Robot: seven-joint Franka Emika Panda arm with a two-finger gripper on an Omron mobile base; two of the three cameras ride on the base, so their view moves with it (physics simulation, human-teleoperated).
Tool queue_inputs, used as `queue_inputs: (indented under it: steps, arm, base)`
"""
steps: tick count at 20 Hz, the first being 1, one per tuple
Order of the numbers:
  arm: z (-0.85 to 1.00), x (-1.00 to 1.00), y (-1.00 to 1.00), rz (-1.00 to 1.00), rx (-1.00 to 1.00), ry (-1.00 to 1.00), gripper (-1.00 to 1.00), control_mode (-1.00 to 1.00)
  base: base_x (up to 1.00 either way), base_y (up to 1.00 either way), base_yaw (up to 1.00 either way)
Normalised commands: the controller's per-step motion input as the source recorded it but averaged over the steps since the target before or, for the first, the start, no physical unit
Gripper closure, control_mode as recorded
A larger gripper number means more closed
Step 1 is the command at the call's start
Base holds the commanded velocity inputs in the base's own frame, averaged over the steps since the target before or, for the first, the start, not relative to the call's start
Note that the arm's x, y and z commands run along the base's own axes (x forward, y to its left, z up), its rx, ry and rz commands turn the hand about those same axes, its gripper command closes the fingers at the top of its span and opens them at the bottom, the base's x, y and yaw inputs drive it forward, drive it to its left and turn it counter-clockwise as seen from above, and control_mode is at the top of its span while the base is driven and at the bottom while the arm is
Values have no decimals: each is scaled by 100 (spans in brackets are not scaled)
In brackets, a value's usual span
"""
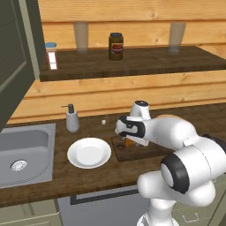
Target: From the different types of pastries on the counter, select a croissant and place it on the cutting board. Then retrieve a jar of jam from the cabinet and place it alongside the croissant on the cutting board.
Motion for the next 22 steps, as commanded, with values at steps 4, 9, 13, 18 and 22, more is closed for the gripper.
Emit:
queue_inputs:
  steps: [4,9,13,18,22]
  arm:
    - [0,0,-4,0,0,1,-100,-100]
    - [2,0,-3,0,0,1,-100,-100]
    - [1,3,0,0,0,0,-100,-100]
    - [42,-5,-8,0,0,-2,-100,-100]
    - [62,-26,-6,0,0,-13,-100,-100]
  base:
    - [0,0,0]
    - [0,0,0]
    - [0,0,0]
    - [0,0,0]
    - [0,0,0]
